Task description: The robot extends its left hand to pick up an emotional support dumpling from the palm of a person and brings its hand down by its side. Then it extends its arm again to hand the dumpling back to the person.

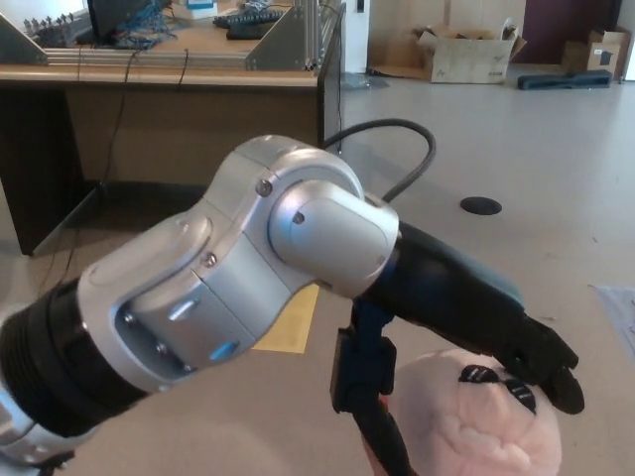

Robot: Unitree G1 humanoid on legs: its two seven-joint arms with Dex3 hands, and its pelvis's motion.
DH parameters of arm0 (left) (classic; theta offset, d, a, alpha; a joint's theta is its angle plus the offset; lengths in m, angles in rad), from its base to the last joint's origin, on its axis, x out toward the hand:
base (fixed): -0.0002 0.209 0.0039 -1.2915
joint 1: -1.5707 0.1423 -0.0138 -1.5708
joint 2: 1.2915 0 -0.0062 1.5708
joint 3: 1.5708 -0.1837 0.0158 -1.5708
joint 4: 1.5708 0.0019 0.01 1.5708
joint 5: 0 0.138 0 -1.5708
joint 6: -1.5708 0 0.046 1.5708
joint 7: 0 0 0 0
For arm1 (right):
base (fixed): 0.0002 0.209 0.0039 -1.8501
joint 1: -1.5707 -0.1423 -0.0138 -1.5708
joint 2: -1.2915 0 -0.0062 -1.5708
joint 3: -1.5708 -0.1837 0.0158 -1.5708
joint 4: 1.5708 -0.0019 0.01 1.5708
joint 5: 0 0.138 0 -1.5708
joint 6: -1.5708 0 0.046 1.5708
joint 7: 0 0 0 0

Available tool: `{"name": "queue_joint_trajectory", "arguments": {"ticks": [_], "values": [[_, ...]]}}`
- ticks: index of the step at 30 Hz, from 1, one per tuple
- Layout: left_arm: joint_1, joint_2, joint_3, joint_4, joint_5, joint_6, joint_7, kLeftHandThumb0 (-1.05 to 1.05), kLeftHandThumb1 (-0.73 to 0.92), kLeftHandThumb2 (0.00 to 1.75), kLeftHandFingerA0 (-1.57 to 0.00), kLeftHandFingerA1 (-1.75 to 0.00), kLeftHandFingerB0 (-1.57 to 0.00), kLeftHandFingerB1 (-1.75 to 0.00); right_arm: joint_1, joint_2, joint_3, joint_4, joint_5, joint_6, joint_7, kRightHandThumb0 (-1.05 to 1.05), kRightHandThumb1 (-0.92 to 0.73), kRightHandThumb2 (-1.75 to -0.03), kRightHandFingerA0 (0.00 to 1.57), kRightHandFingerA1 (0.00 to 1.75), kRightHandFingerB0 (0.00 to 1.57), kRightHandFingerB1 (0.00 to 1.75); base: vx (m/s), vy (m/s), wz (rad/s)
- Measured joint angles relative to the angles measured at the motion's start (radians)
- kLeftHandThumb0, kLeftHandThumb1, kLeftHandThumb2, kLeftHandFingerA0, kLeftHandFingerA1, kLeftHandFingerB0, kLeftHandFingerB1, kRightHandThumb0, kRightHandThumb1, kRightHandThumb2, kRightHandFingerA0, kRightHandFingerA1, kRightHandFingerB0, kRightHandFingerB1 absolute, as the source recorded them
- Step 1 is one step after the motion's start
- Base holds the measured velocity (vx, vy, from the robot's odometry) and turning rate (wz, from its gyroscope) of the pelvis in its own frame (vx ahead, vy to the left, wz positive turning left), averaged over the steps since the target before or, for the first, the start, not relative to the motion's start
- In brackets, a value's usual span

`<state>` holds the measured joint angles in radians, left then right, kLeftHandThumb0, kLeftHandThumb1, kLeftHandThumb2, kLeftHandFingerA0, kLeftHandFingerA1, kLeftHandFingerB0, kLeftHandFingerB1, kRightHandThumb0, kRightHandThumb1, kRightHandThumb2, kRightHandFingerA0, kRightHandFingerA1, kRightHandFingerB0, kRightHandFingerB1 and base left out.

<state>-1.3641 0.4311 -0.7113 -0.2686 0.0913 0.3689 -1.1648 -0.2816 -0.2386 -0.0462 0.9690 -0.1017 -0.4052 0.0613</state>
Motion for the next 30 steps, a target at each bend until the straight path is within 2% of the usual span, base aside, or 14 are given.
{"name": "queue_joint_trajectory", "arguments": {"ticks": [1, 8, 10, 11, 14, 15, 20, 21, 22, 23, 24, 28, 29, 30], "values": [[0.010, -0.005, -0.001, 0.002, 0.010, 0.000, 0.000, -0.67, 0.38, 0.53, 0.00, -0.15, -0.02, -0.28, 0.000, -0.002, 0.001, -0.003, 0.000, 0.000, 0.000, -0.42, -0.65, -0.60, 0.65, 0.46, 0.59, 0.43, 0.00, 0.000, 0.00], [0.043, -0.029, -0.007, 0.011, 0.043, -0.016, 0.004, -0.68, 0.38, 0.53, 0.00, -0.17, -0.03, -0.27, 0.001, -0.008, 0.014, -0.016, -0.012, -0.013, 0.000, -0.41, -0.68, -0.61, 0.68, 0.48, 0.62, 0.44, 0.00, 0.000, 0.00], [0.048, -0.035, -0.007, 0.012, 0.050, -0.024, 0.004, -0.63, 0.36, 0.52, 0.00, -0.15, -0.03, -0.28, 0.001, -0.011, 0.017, -0.017, -0.014, -0.019, 0.000, -0.47, -0.73, -0.62, 0.81, 0.53, 0.70, 0.47, 0.00, 0.000, 0.00], [0.049, -0.036, -0.007, 0.012, 0.051, -0.026, 0.004, -0.58, 0.35, 0.68, -0.53, -0.72, -0.06, -0.32, 0.001, -0.012, 0.019, -0.017, -0.015, -0.020, 0.000, -0.52, -0.75, -0.63, 0.79, 0.53, 0.69, 0.47, 0.00, 0.000, 0.00], [0.073, -0.044, -0.006, 0.009, 0.060, -0.026, 0.008, -0.58, 0.35, 0.68, -0.53, -0.72, -0.06, -0.32, 0.001, -0.017, 0.025, -0.016, -0.019, -0.030, 0.001, -0.52, -0.75, -0.63, 0.79, 0.53, 0.69, 0.47, 0.00, 0.000, 0.00], [0.083, -0.046, -0.006, 0.008, 0.061, -0.026, 0.010, -0.25, 0.70, 0.60, -0.88, -0.97, -0.63, -0.39, 0.001, -0.019, 0.025, -0.016, -0.019, -0.034, 0.002, -0.40, -0.57, -0.98, 0.79, 0.77, 0.60, 0.67, 0.00, 0.000, 0.00], [0.174, -0.060, 0.018, -0.011, 0.077, -0.032, 0.055, -0.25, 0.70, 0.60, -0.88, -0.97, -0.63, -0.39, -0.006, -0.021, 0.022, 0.026, -0.014, -0.071, 0.021, -0.40, -0.57, -0.98, 0.79, 0.77, 0.60, 0.67, 0.00, 0.000, 0.00], [0.188, -0.065, 0.023, -0.014, 0.084, -0.034, 0.065, -0.21, 0.69, 0.73, -0.83, -0.96, -0.82, -0.63, -0.007, -0.021, 0.021, 0.037, -0.013, -0.080, 0.026, -0.40, -0.71, -0.62, 0.96, 0.64, 0.80, 0.54, 0.00, 0.000, 0.00], [0.194, -0.068, 0.026, -0.016, 0.089, -0.036, 0.072, -0.21, 0.69, 0.73, -0.83, -0.96, -0.82, -0.63, -0.009, -0.021, 0.021, 0.044, -0.012, -0.087, 0.030, -0.40, -0.71, -0.62, 0.96, 0.64, 0.80, 0.54, 0.00, 0.000, 0.00], [0.212, -0.073, 0.035, -0.027, 0.098, -0.042, 0.089, -0.31, 0.78, 0.63, -0.80, -0.65, -0.71, -0.46, -0.008, -0.022, 0.022, 0.046, -0.014, -0.098, 0.030, -0.36, -0.67, -0.61, 0.98, 0.68, 0.77, 0.55, 0.00, 0.000, 0.00], [0.234, -0.077, 0.041, -0.037, 0.109, -0.050, 0.109, -0.32, 0.77, 0.62, -0.83, -0.76, -0.77, -0.52, -0.008, -0.023, 0.024, 0.045, -0.016, -0.109, 0.027, -0.38, -0.65, -0.61, 0.93, 0.64, 0.73, 0.54, 0.00, 0.000, 0.00], [0.306, -0.090, 0.068, -0.050, 0.145, -0.088, 0.178, -0.32, 0.77, 0.62, -0.83, -0.76, -0.77, -0.52, -0.009, -0.028, 0.038, 0.045, -0.032, -0.126, 0.009, -0.38, -0.65, -0.61, 0.93, 0.64, 0.73, 0.54, 0.00, 0.000, 0.00], [0.319, -0.094, 0.074, -0.050, 0.155, -0.100, 0.196, -0.32, 0.74, 0.62, -0.83, -1.17, -0.79, -0.53, -0.011, -0.030, 0.041, 0.045, -0.037, -0.130, 0.003, -0.40, -0.67, -0.60, 0.92, 0.63, 0.72, 0.54, 0.00, 0.000, 0.00], [0.326, -0.096, 0.078, -0.050, 0.161, -0.107, 0.206, -0.32, 0.74, 0.62, -0.83, -1.17, -0.79, -0.53, -0.013, -0.030, 0.041, 0.045, -0.039, -0.132, 0.001, -0.40, -0.67, -0.60, 0.92, 0.63, 0.72, 0.54, 0.00, 0.000, 0.00]]}}
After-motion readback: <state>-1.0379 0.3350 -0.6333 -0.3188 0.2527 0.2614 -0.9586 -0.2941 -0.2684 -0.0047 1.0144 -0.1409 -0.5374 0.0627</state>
